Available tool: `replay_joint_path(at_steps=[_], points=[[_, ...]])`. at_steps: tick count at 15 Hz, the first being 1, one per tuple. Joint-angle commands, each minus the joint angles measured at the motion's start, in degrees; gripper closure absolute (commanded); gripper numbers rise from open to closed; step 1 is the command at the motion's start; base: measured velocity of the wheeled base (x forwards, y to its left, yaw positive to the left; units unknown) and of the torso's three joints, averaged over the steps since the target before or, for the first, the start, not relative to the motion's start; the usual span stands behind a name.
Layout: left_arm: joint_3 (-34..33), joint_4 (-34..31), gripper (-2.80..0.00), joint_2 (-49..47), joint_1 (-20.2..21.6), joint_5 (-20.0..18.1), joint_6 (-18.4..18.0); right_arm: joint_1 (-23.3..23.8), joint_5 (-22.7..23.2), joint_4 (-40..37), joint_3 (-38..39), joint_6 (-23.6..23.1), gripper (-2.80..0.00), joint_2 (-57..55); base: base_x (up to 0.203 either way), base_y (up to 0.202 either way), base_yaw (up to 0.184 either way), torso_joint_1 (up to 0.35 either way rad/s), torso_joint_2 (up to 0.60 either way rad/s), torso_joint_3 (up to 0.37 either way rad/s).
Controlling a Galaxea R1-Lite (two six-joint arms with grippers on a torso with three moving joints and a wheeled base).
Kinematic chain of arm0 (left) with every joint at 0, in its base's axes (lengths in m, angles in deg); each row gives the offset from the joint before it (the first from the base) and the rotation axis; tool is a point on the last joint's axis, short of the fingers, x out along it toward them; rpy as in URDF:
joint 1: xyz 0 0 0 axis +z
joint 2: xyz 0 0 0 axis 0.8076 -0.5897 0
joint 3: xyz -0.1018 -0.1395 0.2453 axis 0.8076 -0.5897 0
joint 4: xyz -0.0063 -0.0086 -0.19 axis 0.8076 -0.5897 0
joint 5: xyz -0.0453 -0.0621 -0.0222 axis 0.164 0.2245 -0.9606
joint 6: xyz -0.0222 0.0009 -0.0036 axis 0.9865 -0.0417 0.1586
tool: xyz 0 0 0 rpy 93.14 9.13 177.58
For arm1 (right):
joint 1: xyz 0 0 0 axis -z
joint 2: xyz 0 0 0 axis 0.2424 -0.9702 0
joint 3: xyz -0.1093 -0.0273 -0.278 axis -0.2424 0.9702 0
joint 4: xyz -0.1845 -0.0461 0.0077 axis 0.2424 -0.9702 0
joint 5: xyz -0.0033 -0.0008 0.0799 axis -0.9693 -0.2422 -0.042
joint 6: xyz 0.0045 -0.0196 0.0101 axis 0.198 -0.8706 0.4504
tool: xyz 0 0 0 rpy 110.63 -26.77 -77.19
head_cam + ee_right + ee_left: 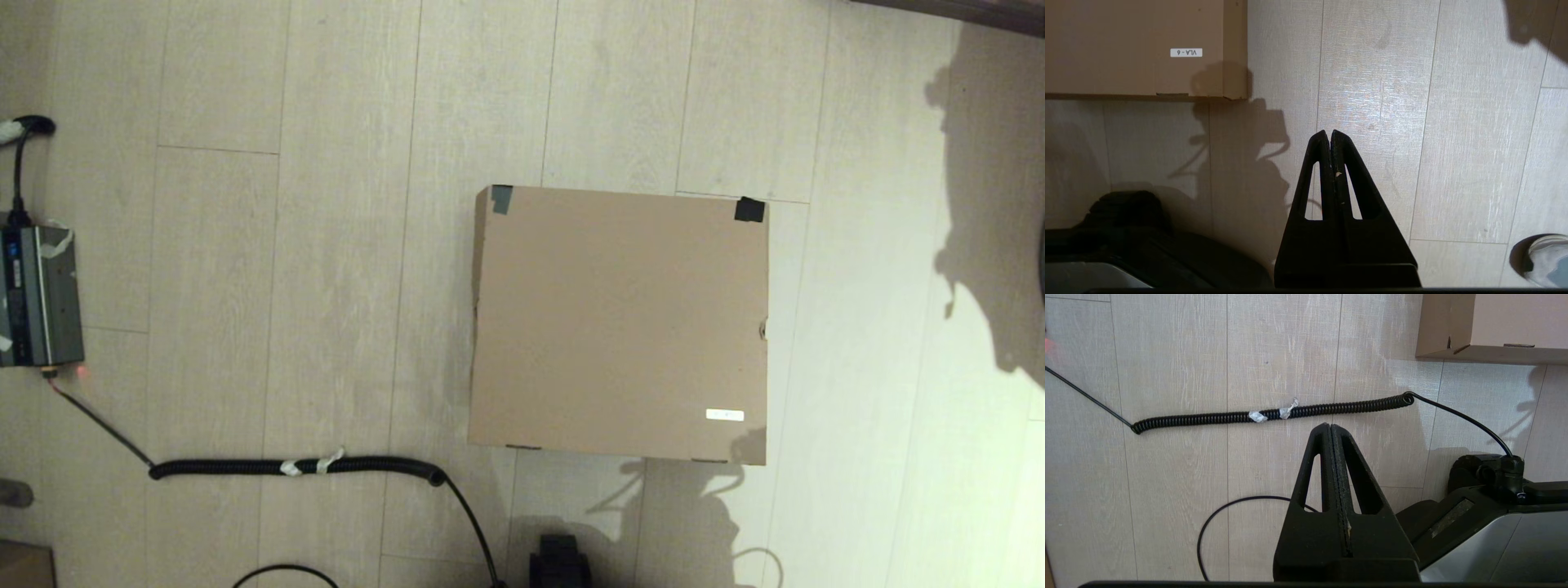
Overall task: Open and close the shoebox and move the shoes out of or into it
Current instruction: Open the shoe box
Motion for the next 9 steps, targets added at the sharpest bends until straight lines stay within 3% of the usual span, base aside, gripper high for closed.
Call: replay_joint_path(at_steps=[1, 4, 6, 9], points=[[-0.4, 0.0, 0.0, -0.1, 0.0, 0.0, 0.0, 0.0, 0.1, 0.0, 0.8, -2.2, 0.0, -0.1, 0.0, 0.0, 0.0, 0.0, 0.0, 0.0], [1.0, 0.6, 0.0, -0.1, 0.0, 0.3, -1.8, 0.0, -0.4, -0.3, -0.3, -2.5, 0.0, -0.1, 0.0, 0.0, 0.0, 0.0, 0.0, 0.0], [9.4, -0.2, 0.0, -4.9, 0.0, 0.3, -1.6, 0.0, -0.2, -1.9, -7.3, -1.1, 0.0, -4.1, 0.0, 0.0, 0.0, 0.0, 0.0, 0.0], [26.4, -1.4, 0.0, -24.0, 0.0, -1.4, 5.8, -0.1, 2.7, -3.8, -19.4, 10.8, 0.0, -22.9, 0.0, 0.0, 0.0, 0.0, 0.0, 0.0]])
